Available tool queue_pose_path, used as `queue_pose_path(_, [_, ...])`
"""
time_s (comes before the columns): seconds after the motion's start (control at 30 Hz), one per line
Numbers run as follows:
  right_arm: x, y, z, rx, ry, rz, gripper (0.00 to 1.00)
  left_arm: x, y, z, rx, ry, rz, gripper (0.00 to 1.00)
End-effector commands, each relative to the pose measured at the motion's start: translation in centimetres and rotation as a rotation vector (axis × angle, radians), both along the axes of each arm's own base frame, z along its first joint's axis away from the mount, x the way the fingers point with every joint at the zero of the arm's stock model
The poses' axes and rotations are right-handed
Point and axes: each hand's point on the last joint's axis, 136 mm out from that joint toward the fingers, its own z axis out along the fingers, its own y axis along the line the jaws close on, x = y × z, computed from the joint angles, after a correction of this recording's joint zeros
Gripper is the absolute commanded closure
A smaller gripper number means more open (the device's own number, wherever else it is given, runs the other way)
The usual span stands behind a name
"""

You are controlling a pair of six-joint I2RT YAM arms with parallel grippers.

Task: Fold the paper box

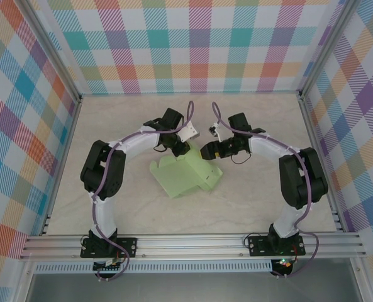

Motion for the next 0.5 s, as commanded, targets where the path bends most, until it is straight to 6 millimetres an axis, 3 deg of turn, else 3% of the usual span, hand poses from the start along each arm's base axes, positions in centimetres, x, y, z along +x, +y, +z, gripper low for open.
queue_pose_path(0.0, [0.50, 0.83, 0.02, 0.022, -0.018, 0.013, 0.29, 0.10, -0.46, -0.55, -0.041, 0.020, 0.006, 0.88])
queue_pose_path(0.27, [0.17, 1.21, -0.34, 0.042, 0.025, 0.021, 0.37, 0.33, -0.64, -0.42, -0.051, 0.004, 0.001, 0.86])
queue_pose_path(0.47, [-0.05, 1.05, -0.81, 0.036, 0.032, 0.016, 0.49, 0.28, -0.80, -0.12, -0.084, -0.029, 0.003, 0.78])
